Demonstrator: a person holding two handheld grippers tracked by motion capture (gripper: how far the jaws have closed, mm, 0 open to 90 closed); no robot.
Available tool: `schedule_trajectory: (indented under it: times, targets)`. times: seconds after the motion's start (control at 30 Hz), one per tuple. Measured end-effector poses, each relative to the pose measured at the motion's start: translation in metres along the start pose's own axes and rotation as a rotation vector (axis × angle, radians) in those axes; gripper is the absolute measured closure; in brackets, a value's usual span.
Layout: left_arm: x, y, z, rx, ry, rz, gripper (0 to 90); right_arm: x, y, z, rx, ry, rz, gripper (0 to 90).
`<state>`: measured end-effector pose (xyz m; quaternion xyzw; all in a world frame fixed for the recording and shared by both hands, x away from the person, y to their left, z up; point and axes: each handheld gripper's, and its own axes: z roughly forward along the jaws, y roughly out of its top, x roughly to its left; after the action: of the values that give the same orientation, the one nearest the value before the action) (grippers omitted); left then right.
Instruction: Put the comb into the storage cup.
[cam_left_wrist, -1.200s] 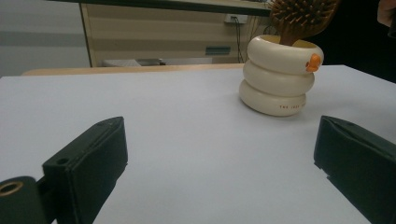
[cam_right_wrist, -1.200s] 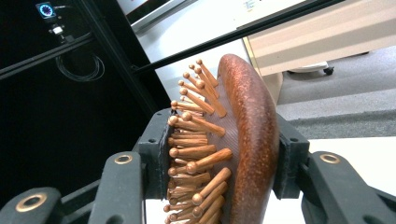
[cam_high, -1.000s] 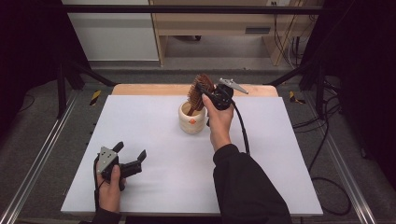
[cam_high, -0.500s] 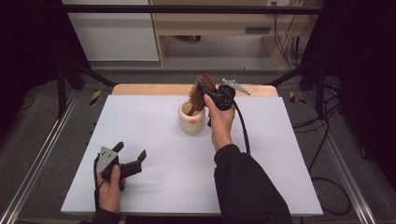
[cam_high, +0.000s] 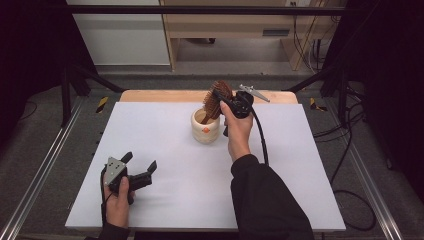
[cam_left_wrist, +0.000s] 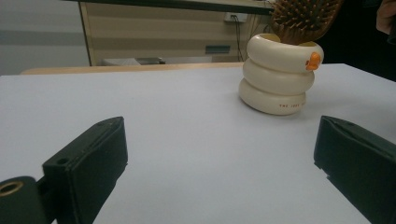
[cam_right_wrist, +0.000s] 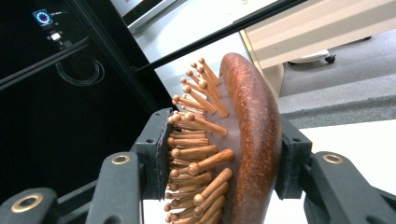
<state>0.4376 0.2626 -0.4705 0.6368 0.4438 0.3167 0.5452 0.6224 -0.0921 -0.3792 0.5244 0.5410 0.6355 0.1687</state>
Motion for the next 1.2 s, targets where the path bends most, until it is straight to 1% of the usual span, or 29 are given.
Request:
schedule_trajectory:
  times: [0.07, 0.23, 0.33, 0.5, 0.8, 1.07, 1.13, 1.2]
  targets:
    - [0.0, 0.0, 0.0, 0.001, -0.001, 0.001, 3.0, -0.001, 0.0, 0.0, 0.003, 0.0, 0.0, 47.7]
    - [-0.001, 0.0, 0.001, 0.005, -0.003, 0.005, 3.0, -0.003, 0.001, -0.001, 0.009, 0.001, 0.02, 47.4]
    - [-0.002, -0.001, 0.001, 0.006, -0.005, 0.007, 3.0, -0.005, 0.001, -0.001, 0.015, -0.006, 0.03, 46.8]
    - [-0.002, -0.001, 0.002, 0.004, -0.007, 0.002, 3.0, -0.008, 0.001, 0.0, 0.018, -0.009, 0.032, 46.4]
    - [-0.002, -0.001, 0.001, 0.007, -0.008, 0.006, 2.9, -0.009, 0.002, -0.001, 0.029, 0.003, 0.042, 44.8]
    - [-0.001, -0.001, 0.001, 0.008, -0.006, 0.004, 3.0, -0.01, 0.001, 0.0, 0.057, 0.005, 0.052, 37.5]
    - [-0.001, -0.001, 0.001, 0.007, -0.006, 0.004, 3.0, -0.01, 0.001, 0.0, 0.059, 0.015, 0.058, 36.8]
    - [-0.001, -0.001, 0.001, 0.007, -0.006, 0.003, 2.9, -0.009, 0.001, 0.0, 0.06, 0.011, 0.046, 35.6]
